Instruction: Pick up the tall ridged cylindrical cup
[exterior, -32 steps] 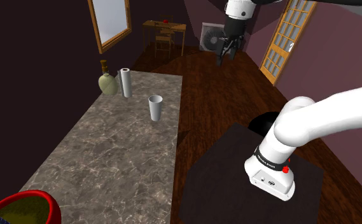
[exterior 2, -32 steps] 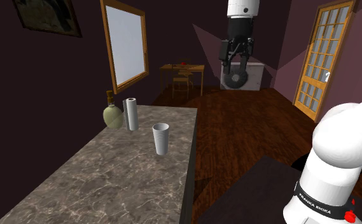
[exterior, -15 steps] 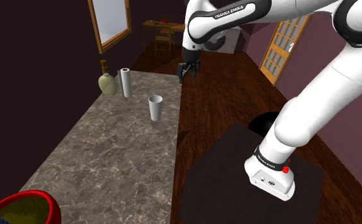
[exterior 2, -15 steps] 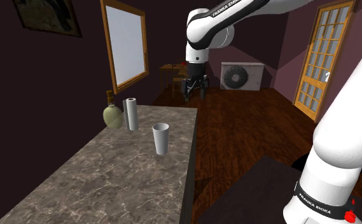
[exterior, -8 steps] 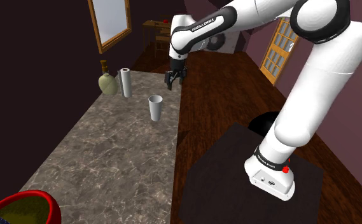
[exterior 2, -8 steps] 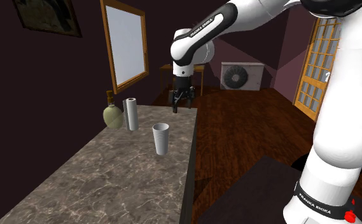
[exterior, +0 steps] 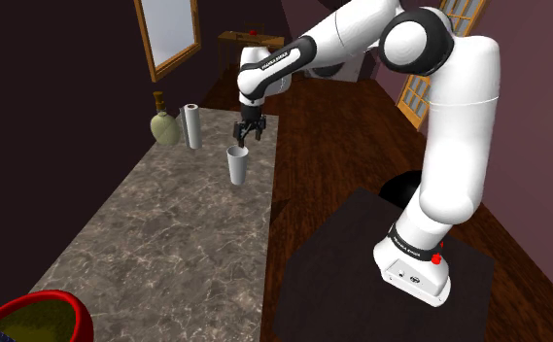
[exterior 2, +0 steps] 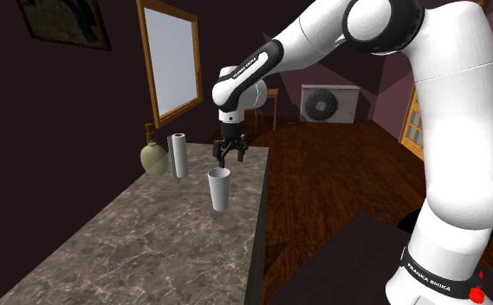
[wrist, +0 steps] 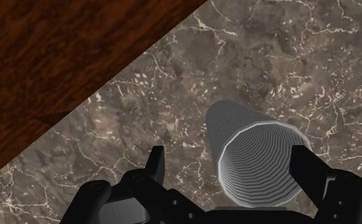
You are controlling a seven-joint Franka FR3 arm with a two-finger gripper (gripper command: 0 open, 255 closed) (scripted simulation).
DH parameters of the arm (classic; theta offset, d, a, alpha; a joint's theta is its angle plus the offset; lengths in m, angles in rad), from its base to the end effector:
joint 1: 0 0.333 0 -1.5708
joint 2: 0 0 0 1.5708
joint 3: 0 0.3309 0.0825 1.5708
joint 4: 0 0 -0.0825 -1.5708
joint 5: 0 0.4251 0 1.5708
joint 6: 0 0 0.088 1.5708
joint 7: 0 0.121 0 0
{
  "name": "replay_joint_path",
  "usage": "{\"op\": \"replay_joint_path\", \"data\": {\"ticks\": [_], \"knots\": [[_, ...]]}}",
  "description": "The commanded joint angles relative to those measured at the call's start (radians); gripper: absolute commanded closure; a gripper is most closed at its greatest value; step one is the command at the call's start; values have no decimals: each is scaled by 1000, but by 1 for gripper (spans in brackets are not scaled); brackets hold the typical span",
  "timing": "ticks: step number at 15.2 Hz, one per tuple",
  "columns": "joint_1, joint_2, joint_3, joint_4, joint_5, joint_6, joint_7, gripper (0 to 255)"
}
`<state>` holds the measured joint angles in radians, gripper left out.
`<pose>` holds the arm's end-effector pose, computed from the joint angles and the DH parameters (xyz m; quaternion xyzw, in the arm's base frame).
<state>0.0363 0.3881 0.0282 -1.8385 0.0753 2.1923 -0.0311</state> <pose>0.6711 0.0459 0.2905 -0.9989 -0.0244 0.0177 0.0353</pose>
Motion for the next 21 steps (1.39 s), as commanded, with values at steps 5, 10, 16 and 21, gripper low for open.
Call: {"op": "replay_joint_path", "data": {"ticks": [5, 10, 16, 21], "knots": [[0, 123, 5, 96, 5, 22, -10, 0], [0, 160, 5, 87, 7, 67, -14, 0], [1, 160, 5, 87, 7, 68, -14, 255], [0, 160, 5, 87, 7, 67, -14, 255]]}}
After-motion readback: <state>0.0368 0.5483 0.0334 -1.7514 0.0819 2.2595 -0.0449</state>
